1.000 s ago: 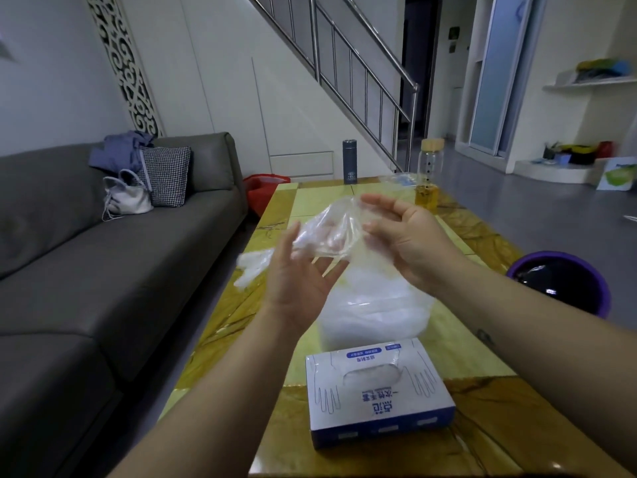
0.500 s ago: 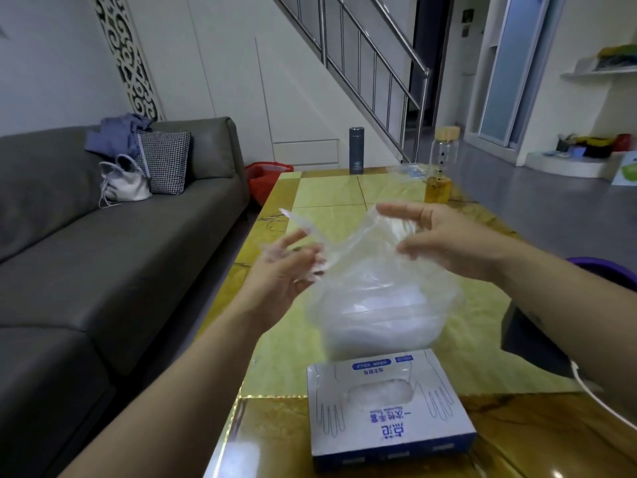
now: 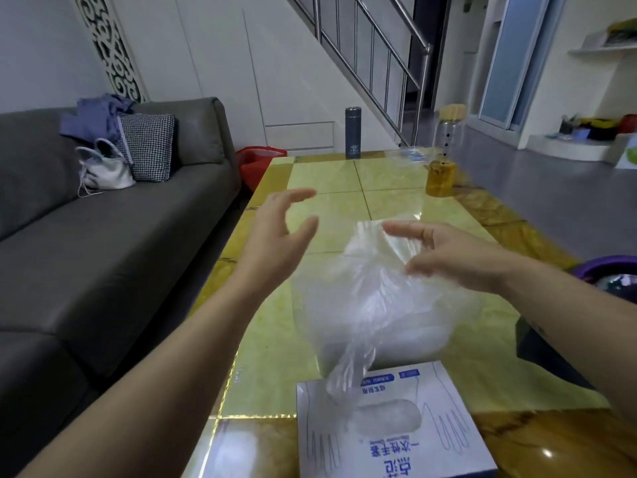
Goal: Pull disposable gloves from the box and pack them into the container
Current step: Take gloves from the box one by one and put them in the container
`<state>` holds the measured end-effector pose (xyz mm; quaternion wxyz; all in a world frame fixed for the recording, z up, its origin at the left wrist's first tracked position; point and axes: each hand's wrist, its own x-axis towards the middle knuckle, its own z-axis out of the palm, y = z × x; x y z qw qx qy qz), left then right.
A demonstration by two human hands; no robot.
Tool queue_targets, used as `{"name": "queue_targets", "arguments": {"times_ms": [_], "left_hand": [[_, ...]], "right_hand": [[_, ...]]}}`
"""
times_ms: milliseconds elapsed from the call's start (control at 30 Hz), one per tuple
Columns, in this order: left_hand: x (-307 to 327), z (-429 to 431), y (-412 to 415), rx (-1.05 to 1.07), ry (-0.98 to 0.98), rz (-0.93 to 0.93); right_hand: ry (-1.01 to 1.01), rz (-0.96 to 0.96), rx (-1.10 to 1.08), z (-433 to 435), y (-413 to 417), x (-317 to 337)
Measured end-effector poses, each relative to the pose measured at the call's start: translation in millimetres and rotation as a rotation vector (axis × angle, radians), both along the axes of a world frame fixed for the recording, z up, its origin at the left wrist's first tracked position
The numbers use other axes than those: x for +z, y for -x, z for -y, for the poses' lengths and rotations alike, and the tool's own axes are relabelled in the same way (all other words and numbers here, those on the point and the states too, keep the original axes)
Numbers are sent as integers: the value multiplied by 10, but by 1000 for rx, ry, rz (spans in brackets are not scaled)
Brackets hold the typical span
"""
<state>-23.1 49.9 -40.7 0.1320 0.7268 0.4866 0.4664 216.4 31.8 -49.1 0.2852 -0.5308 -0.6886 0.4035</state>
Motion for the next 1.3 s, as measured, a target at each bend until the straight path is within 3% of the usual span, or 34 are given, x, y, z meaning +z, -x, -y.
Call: {"name": "queue_targets", "arguments": {"times_ms": [133,233,300,467,533,600,667,767,833,967,1167,1300], "left_hand": [[92,-56,-261,-138,-85,-396],[-30,-64,-438,-356,239,-791],[-137,-112,-487,-386,460,-1016],[-302,-270,-583,-417,643,-1258],[-368,-313,-617,-424,675,-1284],[-435,-344,-626,-423,691,-1290],[-510,-383,-643,-429,703,-1292],[-626,-418,-699,-461,747,-1300],[-722,-447,-737,-478,772,-1306],[-861,-519,-739,-463,783,-1320],[-530,-323,-620,-435,653,-1209],[-227,-39,-371,-366,440,-864]], "right_hand": [[-27,71,-46,-83,-11,-25],[-45,336,-86,-168,-18,-80],[-33,568,-65,-199,18,-111],[40,1036,53,-222,129,-195],[-102,1226,26,-205,174,-175],[-371,1353,-25,-201,227,-147],[-463,1262,7,-232,282,-182],[-64,1007,183,-363,316,-390],[178,996,242,-526,252,-617],[252,1025,232,-726,143,-908],[187,929,198,-479,165,-507],[-245,808,113,24,193,-18]]}}
